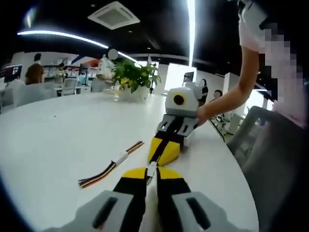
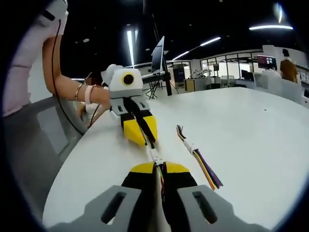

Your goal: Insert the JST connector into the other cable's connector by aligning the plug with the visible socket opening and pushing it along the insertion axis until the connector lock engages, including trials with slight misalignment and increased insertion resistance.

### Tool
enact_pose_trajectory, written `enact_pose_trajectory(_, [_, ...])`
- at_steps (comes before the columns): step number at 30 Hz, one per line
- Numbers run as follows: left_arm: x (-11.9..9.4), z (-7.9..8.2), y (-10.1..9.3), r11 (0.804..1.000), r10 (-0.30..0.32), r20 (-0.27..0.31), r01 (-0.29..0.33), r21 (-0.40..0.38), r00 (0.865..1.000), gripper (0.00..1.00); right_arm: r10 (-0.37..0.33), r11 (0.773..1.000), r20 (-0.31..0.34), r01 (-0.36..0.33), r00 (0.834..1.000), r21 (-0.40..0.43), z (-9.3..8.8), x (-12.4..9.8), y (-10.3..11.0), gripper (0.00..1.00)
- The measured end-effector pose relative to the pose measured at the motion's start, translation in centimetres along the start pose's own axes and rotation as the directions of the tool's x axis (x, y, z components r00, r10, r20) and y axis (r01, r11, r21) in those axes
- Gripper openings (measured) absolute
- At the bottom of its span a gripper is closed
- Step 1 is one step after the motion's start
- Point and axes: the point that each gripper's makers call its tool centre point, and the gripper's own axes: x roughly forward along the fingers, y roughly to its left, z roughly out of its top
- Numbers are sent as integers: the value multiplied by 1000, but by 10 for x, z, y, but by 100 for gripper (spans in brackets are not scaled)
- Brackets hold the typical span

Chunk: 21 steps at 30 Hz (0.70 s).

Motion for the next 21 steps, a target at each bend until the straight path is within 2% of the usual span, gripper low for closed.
enact_pose_trajectory(5, [7,-5,-5,1000,-4,-24,5,20,1000,6,20,1000,11,-20,1000,-3,7,2,10,2])
enact_pose_trajectory(12, [13,-5,-5,999,-12,-21,13,29,1000,2,31,1000,8,-31,999,0,5,3,13,2])
enact_pose_trajectory(21, [12,-4,-10,997,-61,-19,62,49,998,0,49,999,10,-49,999,12,12,4,23,2])
